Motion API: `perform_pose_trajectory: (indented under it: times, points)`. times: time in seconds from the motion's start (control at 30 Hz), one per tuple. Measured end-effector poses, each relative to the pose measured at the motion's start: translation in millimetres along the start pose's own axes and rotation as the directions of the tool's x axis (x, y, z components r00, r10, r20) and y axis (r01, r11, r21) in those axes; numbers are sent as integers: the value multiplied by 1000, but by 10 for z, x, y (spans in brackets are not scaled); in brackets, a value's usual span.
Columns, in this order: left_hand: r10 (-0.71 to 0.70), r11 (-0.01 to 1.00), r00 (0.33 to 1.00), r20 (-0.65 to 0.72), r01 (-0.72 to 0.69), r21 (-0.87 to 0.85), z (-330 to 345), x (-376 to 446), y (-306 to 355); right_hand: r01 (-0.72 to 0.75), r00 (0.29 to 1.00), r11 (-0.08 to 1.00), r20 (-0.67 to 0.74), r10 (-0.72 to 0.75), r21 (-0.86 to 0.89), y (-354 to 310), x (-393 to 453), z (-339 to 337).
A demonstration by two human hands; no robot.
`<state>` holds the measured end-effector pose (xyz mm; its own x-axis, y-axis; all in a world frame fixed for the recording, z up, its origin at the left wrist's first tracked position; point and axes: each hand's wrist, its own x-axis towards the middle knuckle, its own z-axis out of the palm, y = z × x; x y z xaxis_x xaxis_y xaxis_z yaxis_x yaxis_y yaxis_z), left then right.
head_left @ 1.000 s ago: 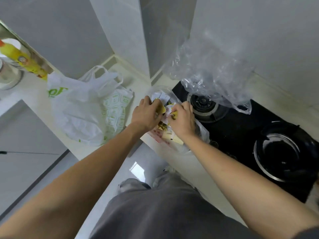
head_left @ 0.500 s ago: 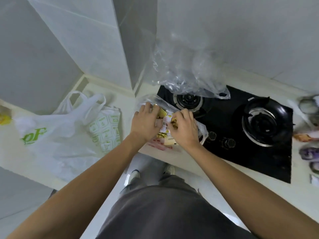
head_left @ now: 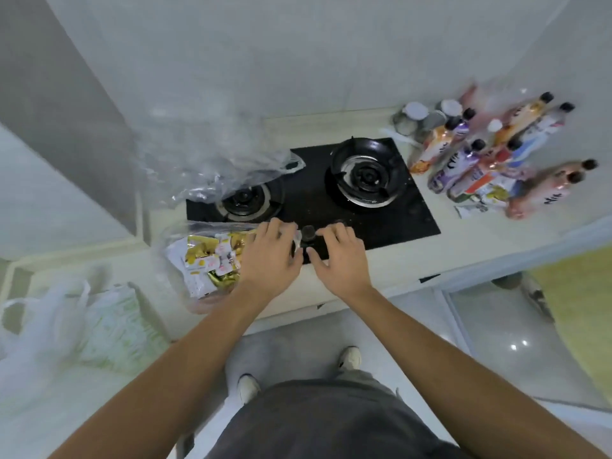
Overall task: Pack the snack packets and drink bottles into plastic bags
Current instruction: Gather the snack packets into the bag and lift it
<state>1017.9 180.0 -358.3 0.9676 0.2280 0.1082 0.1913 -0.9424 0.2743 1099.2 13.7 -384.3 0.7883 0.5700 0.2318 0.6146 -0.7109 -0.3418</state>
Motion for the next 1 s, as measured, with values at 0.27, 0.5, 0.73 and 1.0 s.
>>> perform_pose_trajectory:
  times: [0.27,0.5,0.73,1.0]
  points:
    - [204,979,979,-1,-204,-26,468,796,1553,-154,982,986,-121,146,-61,1544,-317,-659]
    - [271,962,961,46,-270,-28,901,1536,2999,-202,979,973,-42,198,-116,3063,-420,-1379]
    - [267,964,953,146,-267,-22,1328,1966,3829,-270,958,953,56,280,-139,4073,-288,-1735]
    - [251,967,943,220,-233,-105,1977,2646,4294,-391,886,918,243,395,-67,4956,128,-1598]
